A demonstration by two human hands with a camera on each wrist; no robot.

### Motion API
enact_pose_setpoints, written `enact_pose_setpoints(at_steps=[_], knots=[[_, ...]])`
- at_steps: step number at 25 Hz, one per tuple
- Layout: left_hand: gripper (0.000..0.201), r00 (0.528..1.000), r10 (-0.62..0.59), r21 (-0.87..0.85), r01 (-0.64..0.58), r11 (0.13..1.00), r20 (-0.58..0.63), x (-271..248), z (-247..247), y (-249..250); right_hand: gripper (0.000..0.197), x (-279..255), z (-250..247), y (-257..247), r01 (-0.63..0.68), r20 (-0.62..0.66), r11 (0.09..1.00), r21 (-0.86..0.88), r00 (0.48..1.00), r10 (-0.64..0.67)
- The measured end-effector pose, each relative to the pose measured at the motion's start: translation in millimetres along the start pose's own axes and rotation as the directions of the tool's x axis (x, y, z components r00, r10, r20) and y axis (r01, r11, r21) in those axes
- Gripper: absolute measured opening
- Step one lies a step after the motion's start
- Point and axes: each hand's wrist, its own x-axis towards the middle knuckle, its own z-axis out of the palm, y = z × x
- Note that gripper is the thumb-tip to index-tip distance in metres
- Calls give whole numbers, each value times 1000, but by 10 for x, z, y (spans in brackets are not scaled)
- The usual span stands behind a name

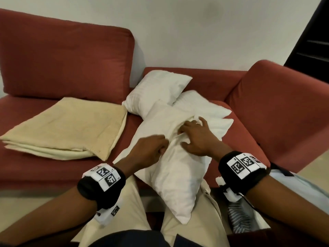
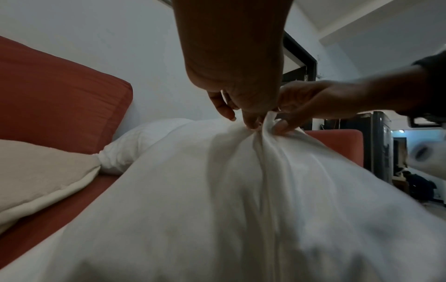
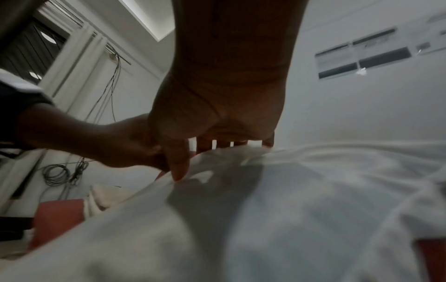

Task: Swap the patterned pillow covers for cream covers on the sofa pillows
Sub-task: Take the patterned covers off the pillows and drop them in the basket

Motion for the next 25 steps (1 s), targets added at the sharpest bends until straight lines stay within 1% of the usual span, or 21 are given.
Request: enact_pose_setpoints(at_steps=[1,2,3,4,6,8,10,11,12,14,16,17,19,21,22,23,24,25], knots=[[16,1000,-21,-16,21,1000,-3,52,-32,0,41,-36,73,-143,68,66,998,-16,996,-66],[16,1000,-29,-24,29,999,-2,90,-49,-6,38,-67,156,-262,112,89,994,-15,990,-110],[18,1000,-18,-13,18,1000,4,162,-77,-35,32,-42,172,-300,122,65,992,8,990,-123],[22,1000,1,-1,-1,1000,24,190,-78,-56,26,-24,171,-294,104,27,993,56,994,-106],[29,999,2,8,-2,1000,34,186,-115,-68,24,18,111,-192,67,-48,983,172,997,-60],[28,999,-36,35,37,999,-16,90,-134,-61,26,30,126,-97,82,-77,962,260,995,-64],[26,996,-48,106,56,993,-71,-74,-88,-9,26,48,159,-78,93,-106,940,328,992,-62],[28,997,-47,129,55,990,-61,-141,-65,16,26,65,164,-53,81,-111,925,370,993,-42],[32,999,-31,149,35,988,-32,-198,-45,34,25,75,159,-22,64,-113,912,405,993,-20],[38,998,43,206,-51,977,45,-296,-23,46,23,79,120,68,14,-106,893,451,994,38],[43,982,141,281,-171,944,124,-354,-57,37,20,57,99,184,-51,-88,853,520,990,112],[46,968,193,290,-234,928,162,-396,-76,42,20,35,102,226,-74,-83,843,532,987,140],[49,934,268,279,-328,902,235,-475,-109,59,20,28,126,280,-109,-77,839,533,981,176],[47,915,277,281,-359,890,294,-472,-157,42,21,9,129,242,-131,-68,842,524,979,194],[44,918,264,300,-352,886,297,-457,-170,16,24,2,113,191,-100,-103,872,479,980,169],[41,928,244,321,-330,888,281,-431,-191,-8,28,-13,91,102,-47,-136,914,404,985,110],[39,940,221,336,-303,892,259,-386,-240,-26,35,-36,70,-7,19,-135,950,310,991,24],[37,949,206,347,-281,895,239,-335,-311,-50,44,-49,48,-120,74,-79,974,212,995,-59]])
